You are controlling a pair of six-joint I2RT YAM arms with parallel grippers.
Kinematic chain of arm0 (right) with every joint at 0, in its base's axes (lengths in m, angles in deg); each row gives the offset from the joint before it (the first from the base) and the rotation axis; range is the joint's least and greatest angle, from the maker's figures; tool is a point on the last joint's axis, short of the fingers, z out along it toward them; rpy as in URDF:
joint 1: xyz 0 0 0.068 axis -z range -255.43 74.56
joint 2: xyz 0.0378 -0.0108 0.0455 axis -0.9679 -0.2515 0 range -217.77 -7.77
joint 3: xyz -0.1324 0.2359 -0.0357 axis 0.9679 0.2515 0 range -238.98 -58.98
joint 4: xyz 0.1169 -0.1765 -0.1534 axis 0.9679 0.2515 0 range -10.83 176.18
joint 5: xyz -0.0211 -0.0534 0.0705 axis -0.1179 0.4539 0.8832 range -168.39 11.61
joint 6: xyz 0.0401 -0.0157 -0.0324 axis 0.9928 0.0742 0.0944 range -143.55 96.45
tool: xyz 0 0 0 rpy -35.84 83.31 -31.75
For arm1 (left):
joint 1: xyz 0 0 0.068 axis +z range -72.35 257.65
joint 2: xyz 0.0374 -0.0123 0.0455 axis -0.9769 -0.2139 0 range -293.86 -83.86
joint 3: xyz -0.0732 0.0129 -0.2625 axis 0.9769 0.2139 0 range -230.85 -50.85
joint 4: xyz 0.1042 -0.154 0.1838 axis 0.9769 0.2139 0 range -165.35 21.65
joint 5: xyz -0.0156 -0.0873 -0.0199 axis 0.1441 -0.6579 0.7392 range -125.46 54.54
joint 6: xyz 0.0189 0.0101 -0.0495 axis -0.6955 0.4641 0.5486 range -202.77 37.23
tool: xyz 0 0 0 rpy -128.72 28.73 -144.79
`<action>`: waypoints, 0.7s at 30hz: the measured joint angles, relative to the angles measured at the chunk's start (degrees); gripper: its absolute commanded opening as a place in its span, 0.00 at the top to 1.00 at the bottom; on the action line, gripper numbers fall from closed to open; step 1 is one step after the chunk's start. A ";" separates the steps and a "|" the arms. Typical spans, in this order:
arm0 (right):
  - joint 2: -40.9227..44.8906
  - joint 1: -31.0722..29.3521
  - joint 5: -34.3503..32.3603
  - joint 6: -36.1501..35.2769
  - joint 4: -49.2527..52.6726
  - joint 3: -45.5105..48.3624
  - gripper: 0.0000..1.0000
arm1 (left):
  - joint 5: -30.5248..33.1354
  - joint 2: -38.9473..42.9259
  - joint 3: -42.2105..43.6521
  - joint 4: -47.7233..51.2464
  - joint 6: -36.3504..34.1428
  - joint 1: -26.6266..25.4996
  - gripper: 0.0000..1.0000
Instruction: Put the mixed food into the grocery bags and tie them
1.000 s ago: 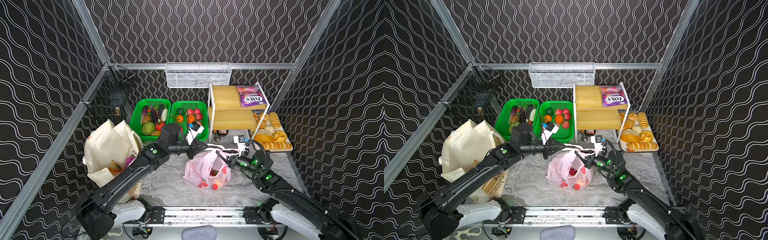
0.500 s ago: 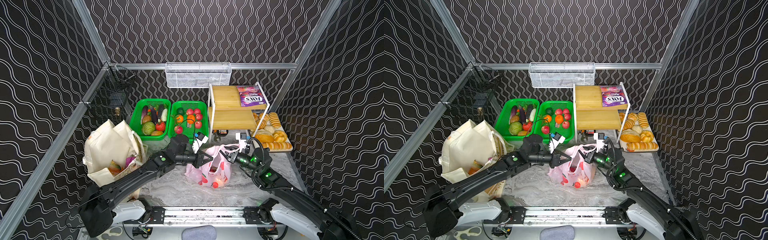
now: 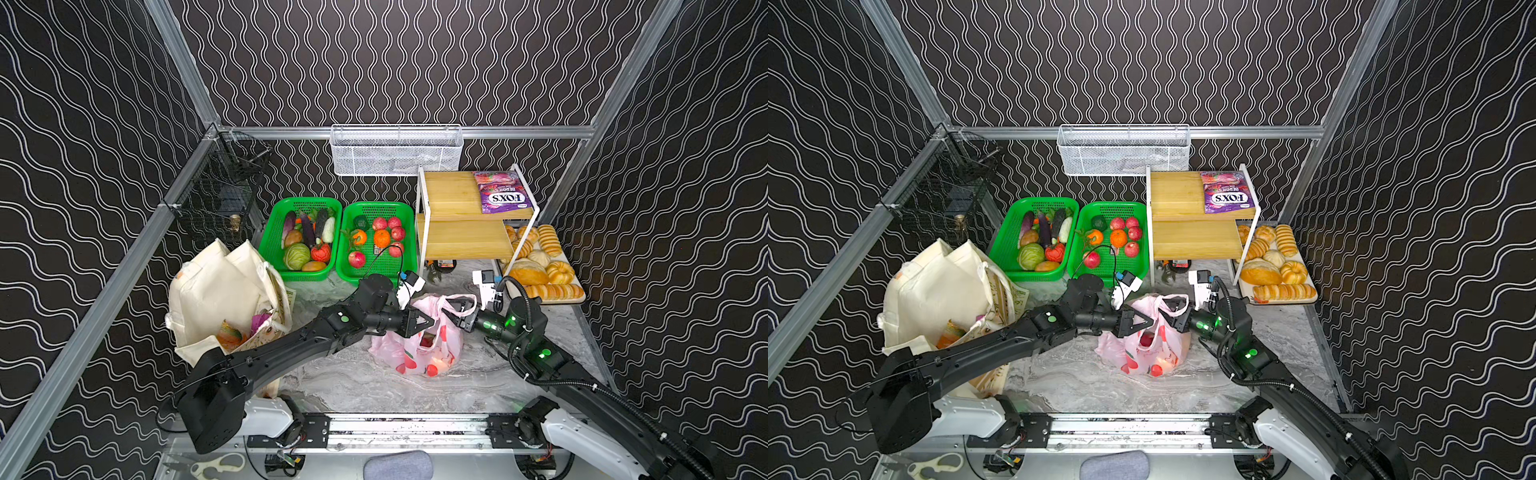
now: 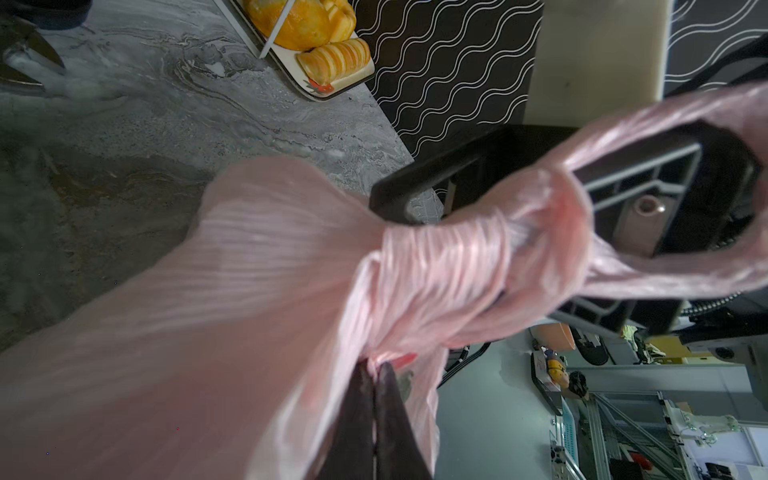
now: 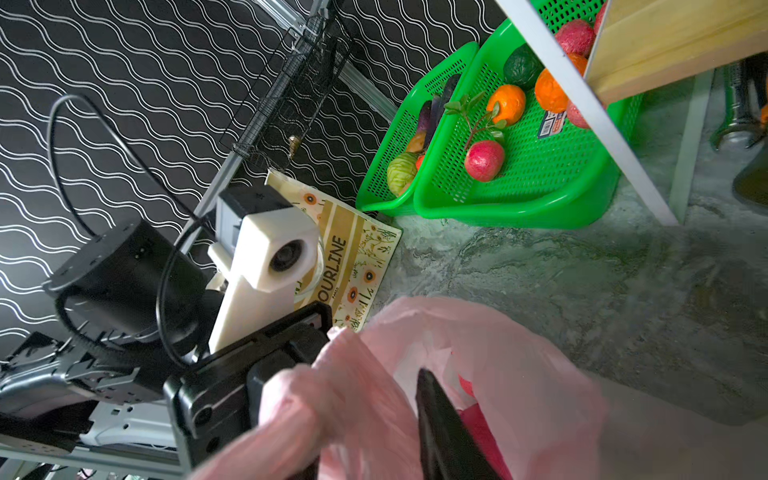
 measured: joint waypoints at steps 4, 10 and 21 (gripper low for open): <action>0.28 0.09 0.70 -2.97 4.13 -1.29 0.52 | 0.98 -0.22 0.31 -0.48 0.09 -0.02 1.00; -1.20 0.09 4.55 -7.34 7.19 -2.82 0.40 | 1.14 -0.31 0.70 -1.22 0.28 -0.02 1.00; -4.61 0.09 8.74 -11.43 8.39 -4.76 0.26 | 1.14 0.02 0.70 -0.74 0.24 -0.02 1.00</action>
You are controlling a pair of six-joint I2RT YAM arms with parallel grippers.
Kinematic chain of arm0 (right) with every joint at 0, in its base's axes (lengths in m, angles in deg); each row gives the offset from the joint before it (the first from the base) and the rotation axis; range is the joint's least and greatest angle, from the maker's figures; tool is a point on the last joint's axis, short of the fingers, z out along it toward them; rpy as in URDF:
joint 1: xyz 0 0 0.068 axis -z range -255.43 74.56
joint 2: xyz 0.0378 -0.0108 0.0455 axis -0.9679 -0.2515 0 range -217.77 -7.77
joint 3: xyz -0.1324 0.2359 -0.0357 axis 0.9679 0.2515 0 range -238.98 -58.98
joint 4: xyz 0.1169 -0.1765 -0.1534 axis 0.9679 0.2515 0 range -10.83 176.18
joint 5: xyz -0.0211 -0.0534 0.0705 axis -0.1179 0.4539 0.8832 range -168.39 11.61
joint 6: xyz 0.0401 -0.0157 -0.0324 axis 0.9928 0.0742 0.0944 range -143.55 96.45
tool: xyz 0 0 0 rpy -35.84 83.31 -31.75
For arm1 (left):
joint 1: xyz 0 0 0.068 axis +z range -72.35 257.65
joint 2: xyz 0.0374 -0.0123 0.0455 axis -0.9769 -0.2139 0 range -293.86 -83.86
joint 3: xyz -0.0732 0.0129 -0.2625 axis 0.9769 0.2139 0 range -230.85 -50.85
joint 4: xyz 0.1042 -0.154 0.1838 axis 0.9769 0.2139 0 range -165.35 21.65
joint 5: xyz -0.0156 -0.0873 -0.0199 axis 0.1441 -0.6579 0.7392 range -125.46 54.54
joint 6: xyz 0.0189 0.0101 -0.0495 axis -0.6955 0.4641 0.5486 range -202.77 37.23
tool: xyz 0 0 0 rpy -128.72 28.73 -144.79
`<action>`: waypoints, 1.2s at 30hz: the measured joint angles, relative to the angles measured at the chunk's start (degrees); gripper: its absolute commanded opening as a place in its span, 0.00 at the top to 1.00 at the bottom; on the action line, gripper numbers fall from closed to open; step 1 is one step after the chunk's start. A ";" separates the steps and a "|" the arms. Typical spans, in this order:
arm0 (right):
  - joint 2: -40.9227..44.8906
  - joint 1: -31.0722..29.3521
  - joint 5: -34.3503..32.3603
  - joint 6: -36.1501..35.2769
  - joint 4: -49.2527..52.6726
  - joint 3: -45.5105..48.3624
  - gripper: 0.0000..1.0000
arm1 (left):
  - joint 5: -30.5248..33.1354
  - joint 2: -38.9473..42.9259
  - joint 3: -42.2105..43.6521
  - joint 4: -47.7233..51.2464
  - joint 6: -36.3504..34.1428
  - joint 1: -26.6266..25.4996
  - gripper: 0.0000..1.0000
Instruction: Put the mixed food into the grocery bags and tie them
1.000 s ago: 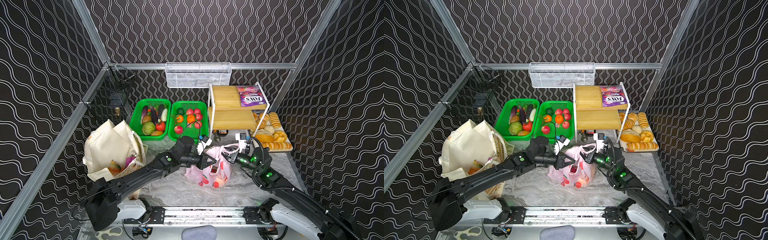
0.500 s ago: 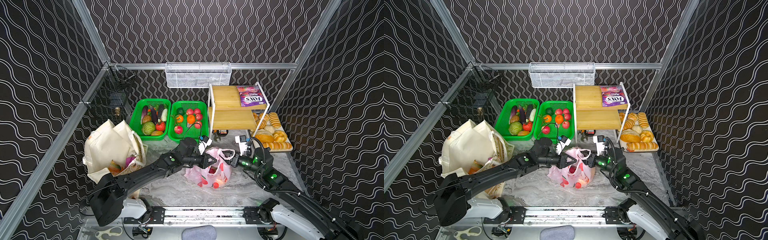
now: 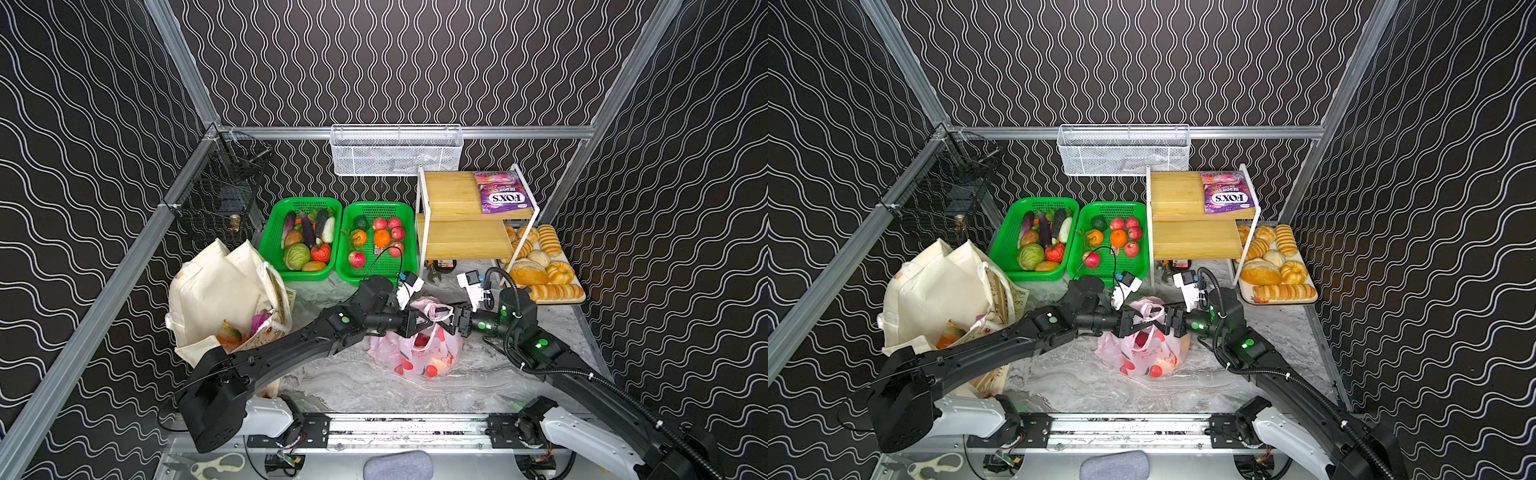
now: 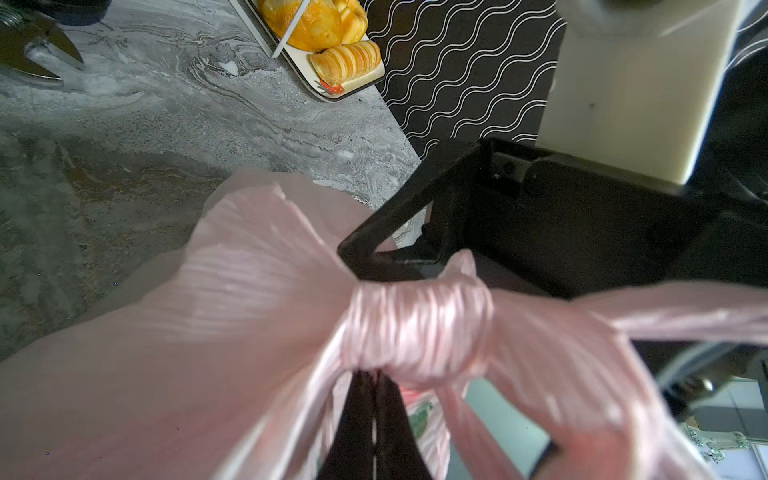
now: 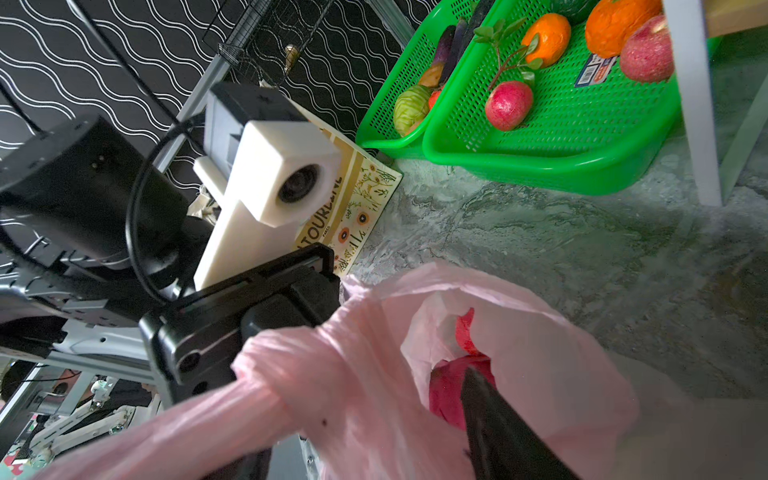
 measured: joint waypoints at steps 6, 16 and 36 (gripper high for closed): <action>1.31 0.00 1.14 -2.60 0.37 0.66 0.23 | 0.31 0.81 0.04 0.22 -0.20 0.00 1.00; 0.68 0.00 -0.70 -4.07 0.37 0.15 0.62 | 0.00 1.14 0.26 1.18 -1.33 0.00 1.00; 2.19 0.00 -4.15 -10.71 -0.92 0.79 0.93 | 3.74 9.31 -8.55 15.32 -19.10 0.00 0.01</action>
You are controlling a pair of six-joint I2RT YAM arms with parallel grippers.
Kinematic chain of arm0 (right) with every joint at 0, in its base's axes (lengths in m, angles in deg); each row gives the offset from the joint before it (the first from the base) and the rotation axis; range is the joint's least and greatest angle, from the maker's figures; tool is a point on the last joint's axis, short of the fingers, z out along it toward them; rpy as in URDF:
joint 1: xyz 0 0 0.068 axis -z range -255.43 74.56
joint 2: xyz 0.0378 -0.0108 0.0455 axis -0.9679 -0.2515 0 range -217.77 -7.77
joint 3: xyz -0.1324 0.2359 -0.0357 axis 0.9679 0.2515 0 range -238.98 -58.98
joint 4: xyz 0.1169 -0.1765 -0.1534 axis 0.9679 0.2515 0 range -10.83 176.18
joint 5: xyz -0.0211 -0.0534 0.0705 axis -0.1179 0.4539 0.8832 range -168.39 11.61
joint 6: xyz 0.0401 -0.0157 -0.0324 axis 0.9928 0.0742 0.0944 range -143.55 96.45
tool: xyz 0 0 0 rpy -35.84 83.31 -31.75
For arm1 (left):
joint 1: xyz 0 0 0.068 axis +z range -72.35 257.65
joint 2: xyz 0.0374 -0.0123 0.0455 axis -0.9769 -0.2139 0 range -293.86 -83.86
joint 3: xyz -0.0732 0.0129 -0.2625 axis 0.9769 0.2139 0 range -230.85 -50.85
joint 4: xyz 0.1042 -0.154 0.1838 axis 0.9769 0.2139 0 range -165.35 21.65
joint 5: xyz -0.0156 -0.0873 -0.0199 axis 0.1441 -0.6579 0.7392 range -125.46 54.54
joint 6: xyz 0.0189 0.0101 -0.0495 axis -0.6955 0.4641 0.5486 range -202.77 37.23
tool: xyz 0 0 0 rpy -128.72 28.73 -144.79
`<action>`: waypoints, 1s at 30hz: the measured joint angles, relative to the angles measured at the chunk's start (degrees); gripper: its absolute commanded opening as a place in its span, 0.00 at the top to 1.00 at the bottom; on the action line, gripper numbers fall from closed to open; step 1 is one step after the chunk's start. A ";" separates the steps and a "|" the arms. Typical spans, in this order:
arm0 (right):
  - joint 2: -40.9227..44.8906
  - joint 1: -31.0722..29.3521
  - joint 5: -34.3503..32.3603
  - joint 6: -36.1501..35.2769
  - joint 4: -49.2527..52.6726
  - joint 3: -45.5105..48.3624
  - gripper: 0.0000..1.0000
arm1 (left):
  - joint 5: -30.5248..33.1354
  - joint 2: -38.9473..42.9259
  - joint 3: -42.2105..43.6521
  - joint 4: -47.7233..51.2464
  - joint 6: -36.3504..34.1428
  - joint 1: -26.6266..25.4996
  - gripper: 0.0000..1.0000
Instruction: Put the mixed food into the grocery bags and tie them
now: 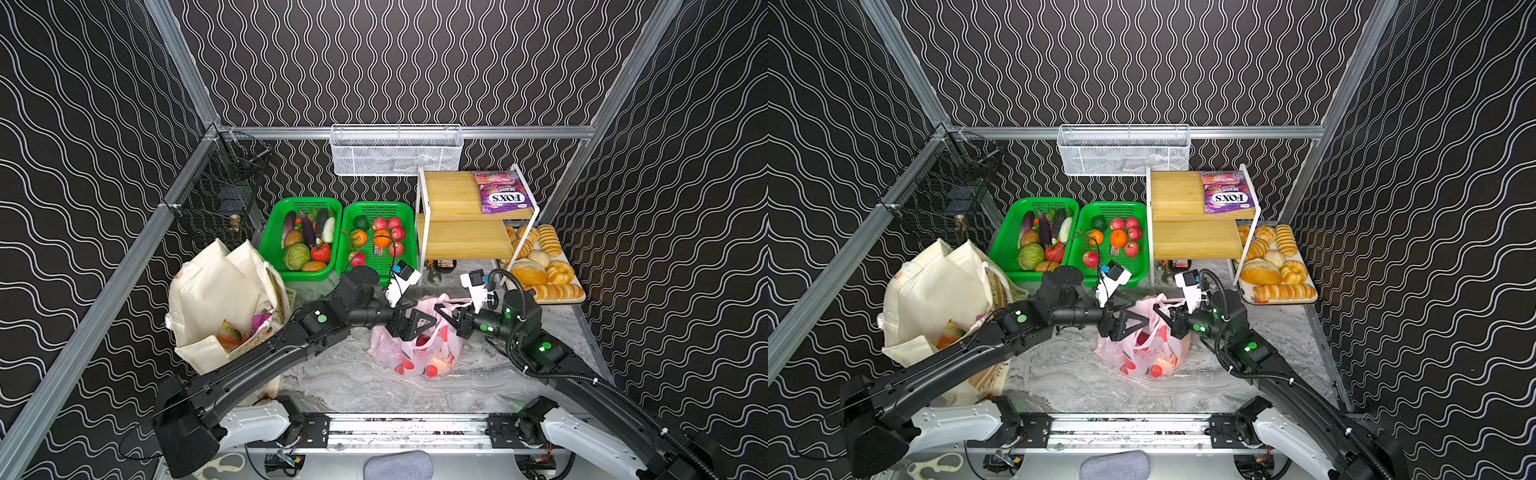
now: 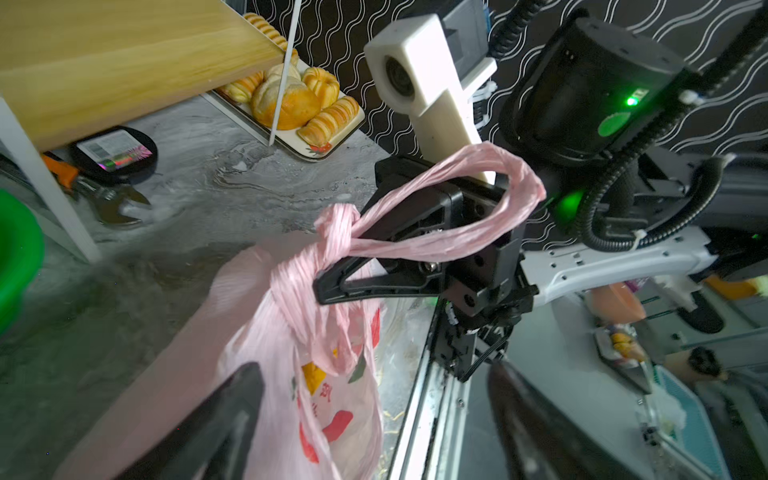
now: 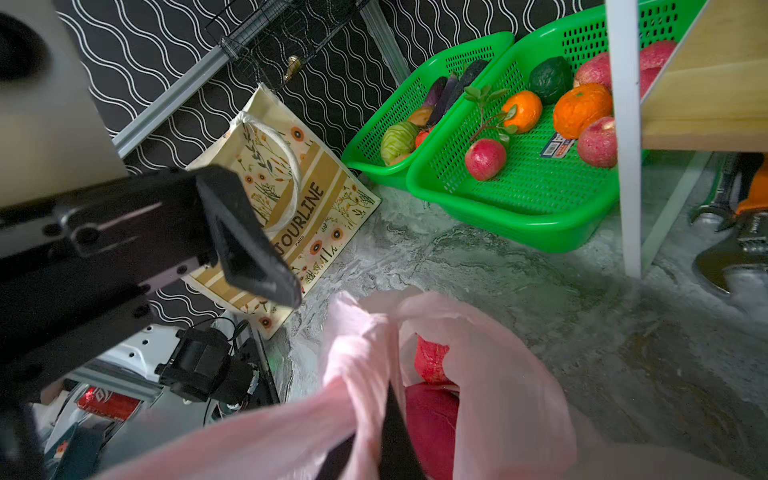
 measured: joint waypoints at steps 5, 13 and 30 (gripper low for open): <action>0.63 0.00 3.23 -1.46 -3.10 1.36 0.92 | 3.80 -2.49 -3.82 7.28 -11.58 -0.02 0.01; 2.69 0.00 9.51 -2.78 -8.35 3.39 0.92 | 3.69 -6.97 -6.84 11.63 -26.45 0.00 0.01; 3.34 0.02 11.61 -2.69 -11.41 3.85 0.90 | -0.68 -15.72 -14.16 18.08 -34.53 0.00 0.65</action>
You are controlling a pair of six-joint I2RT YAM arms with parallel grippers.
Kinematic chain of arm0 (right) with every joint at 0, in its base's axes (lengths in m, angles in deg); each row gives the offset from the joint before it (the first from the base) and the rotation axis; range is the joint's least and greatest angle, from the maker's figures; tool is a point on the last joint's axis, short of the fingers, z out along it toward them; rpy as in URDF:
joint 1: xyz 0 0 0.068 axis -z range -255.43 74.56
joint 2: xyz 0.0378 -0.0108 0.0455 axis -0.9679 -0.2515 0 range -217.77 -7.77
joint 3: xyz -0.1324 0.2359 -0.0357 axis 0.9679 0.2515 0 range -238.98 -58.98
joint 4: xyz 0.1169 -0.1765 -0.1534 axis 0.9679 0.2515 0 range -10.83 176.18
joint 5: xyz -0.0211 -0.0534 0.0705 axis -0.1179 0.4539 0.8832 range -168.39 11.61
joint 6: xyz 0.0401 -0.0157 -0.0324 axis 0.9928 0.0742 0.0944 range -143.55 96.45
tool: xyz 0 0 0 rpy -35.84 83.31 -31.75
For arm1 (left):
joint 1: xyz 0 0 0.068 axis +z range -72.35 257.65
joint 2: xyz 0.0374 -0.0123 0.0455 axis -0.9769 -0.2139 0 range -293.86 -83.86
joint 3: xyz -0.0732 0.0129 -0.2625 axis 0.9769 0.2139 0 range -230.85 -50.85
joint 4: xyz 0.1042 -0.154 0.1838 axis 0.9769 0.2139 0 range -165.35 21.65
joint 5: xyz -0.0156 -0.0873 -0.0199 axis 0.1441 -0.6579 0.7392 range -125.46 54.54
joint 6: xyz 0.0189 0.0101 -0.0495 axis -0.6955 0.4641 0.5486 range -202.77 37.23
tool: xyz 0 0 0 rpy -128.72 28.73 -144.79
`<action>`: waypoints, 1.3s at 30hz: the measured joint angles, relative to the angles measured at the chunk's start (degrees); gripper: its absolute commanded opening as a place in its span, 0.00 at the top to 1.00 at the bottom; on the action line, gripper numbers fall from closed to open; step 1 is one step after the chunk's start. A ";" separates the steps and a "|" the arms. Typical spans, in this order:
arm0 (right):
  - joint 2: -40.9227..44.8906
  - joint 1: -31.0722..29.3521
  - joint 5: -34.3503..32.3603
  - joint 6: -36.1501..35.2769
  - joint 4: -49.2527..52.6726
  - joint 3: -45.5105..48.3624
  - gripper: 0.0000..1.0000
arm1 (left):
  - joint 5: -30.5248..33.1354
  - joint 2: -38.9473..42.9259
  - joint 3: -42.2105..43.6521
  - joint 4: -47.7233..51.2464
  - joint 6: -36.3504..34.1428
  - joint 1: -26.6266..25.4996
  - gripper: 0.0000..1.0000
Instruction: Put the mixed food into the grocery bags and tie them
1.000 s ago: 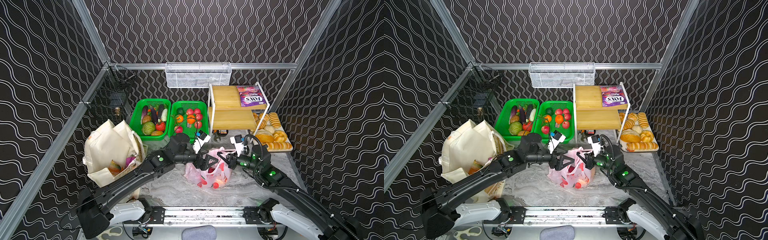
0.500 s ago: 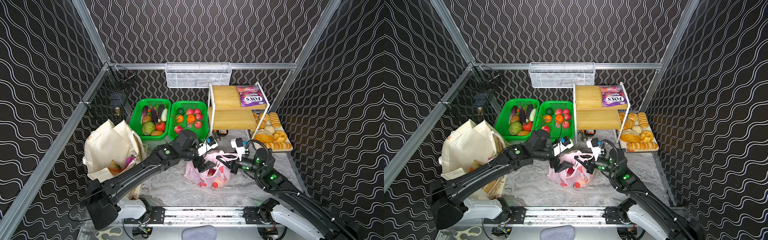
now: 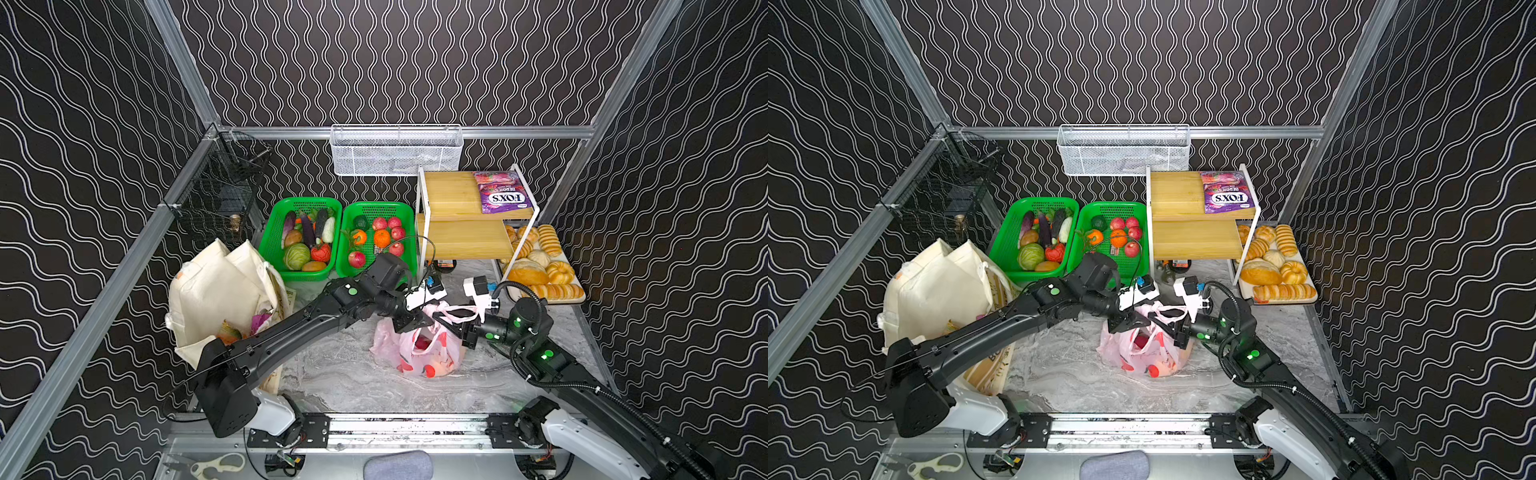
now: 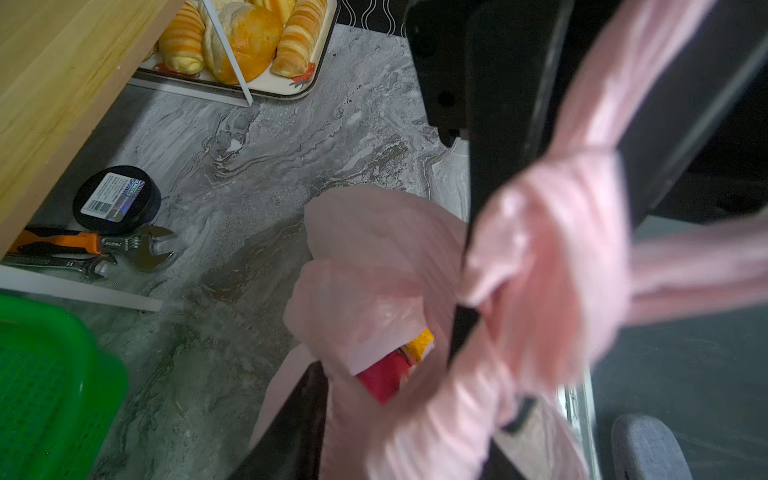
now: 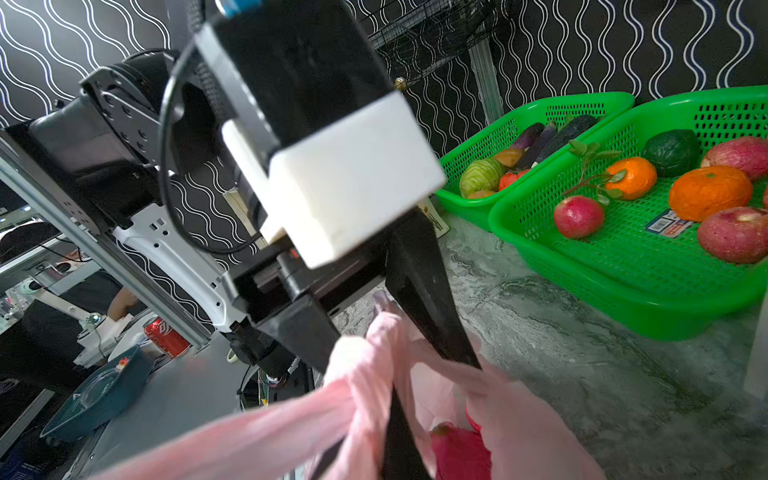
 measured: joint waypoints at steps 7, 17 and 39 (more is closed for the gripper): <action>-0.98 0.00 0.00 0.66 -0.68 0.00 0.89 | -0.42 -0.39 -1.38 2.43 -0.42 0.00 0.91; -0.09 -0.02 -0.24 1.46 -0.02 0.20 0.59 | 0.13 3.89 2.54 -3.61 4.26 0.00 1.00; -1.84 -1.11 5.40 4.00 6.01 1.75 0.61 | 6.10 9.64 16.37 -29.03 22.29 0.00 1.00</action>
